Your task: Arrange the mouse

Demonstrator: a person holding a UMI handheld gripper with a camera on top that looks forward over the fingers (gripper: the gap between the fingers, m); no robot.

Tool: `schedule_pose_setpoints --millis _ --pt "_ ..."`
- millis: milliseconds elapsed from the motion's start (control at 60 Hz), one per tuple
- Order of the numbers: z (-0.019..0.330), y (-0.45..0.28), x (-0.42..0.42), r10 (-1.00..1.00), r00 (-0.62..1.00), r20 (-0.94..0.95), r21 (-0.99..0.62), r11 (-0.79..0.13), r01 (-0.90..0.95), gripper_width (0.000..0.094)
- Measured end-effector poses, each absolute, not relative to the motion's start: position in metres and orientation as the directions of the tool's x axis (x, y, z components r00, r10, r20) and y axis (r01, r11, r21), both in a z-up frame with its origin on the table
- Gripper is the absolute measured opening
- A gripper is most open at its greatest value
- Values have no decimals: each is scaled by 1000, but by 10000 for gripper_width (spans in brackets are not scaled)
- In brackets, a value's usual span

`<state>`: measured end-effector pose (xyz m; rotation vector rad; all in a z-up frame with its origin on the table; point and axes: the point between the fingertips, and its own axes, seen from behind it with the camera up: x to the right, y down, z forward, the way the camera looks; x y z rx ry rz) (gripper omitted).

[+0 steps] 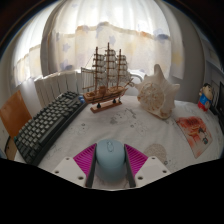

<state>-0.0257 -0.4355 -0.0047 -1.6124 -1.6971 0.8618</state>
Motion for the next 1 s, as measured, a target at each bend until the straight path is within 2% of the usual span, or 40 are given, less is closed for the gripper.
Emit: schedule_pose_setpoints --millis 67,217,367,467,567,667,817,933,1000 --pt "-4 -436 -26 998 -57 24 -811 53 582 466" --pt "9 -424 -26 1000 -27 11 -799 25 601 442" --pt "77 -380 -38 1000 -7 -11 -828 -5 561 444" --pt "126 -319 -55 999 32 -10 -857 -25 515 444" --pt "145 -234 -71 994 104 21 -870 -33 492 442" --pt "127 -149 -84 984 171 50 -858 -45 511 440" --pt "47 -64 -92 979 195 52 -806 -74 588 442" --pt "-7 -39 -85 980 188 60 -753 -79 653 449" --pt "-15 -38 -83 986 162 51 -752 -68 655 468"
